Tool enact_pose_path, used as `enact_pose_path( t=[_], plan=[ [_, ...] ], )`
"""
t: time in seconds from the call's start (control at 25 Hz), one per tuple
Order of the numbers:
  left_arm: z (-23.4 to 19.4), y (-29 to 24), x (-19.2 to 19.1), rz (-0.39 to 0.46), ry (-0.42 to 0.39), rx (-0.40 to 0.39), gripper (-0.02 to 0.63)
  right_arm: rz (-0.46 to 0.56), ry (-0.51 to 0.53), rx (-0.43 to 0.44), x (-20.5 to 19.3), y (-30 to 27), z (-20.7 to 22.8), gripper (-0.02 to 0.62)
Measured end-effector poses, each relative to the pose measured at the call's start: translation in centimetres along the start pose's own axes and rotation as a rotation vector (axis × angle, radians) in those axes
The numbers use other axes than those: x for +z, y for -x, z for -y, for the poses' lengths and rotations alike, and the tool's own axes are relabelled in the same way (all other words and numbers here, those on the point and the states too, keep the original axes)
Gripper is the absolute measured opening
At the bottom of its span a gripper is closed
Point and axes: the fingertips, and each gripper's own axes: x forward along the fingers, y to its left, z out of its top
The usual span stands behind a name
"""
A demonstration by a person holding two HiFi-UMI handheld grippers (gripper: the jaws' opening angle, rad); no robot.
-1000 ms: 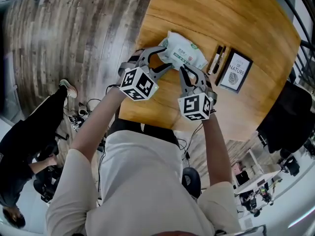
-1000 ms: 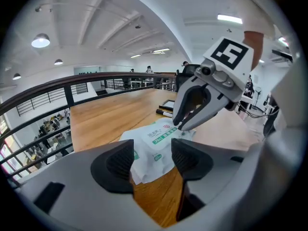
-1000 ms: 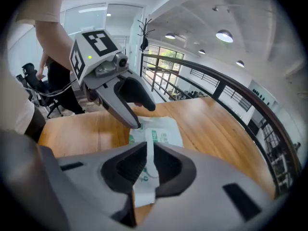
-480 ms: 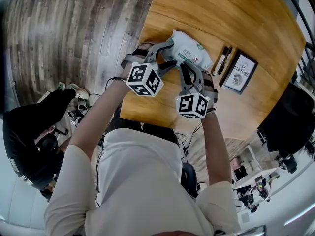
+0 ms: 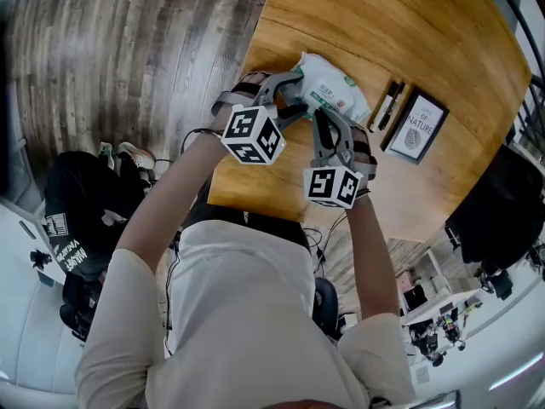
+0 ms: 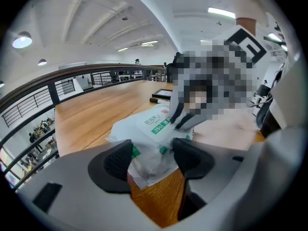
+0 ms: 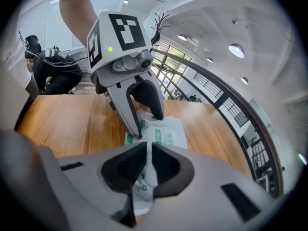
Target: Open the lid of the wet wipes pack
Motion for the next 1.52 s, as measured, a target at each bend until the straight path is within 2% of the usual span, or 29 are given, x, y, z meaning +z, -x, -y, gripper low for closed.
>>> enact_pose_path(
  t=[0.4,0.72,0.88,1.2,1.52],
  plan=[
    [-0.1,0.0,0.0,-0.005,0.009,-0.001,0.265,0.044,-0.067,-0.036,0.8,1.0,0.6,0.031],
    [0.0,-0.1,0.0,-0.007,0.009,0.002,0.264,0.102,-0.121,-0.130,1.9,2.2,2.3,0.020],
    [0.0,0.0,-0.1,-0.005,0.010,0.002,0.265,0.119,-0.103,-0.151,2.1,2.9,3.4,0.020],
    [0.0,-0.2,-0.1,-0.004,0.009,0.005,0.265,0.041,-0.066,-0.293,-0.9,2.8,7.9,0.028],
    [0.1,-0.2,-0.1,-0.005,0.009,0.008,0.264,0.018,-0.115,-0.343,-3.1,0.9,10.4,0.048]
  ],
)
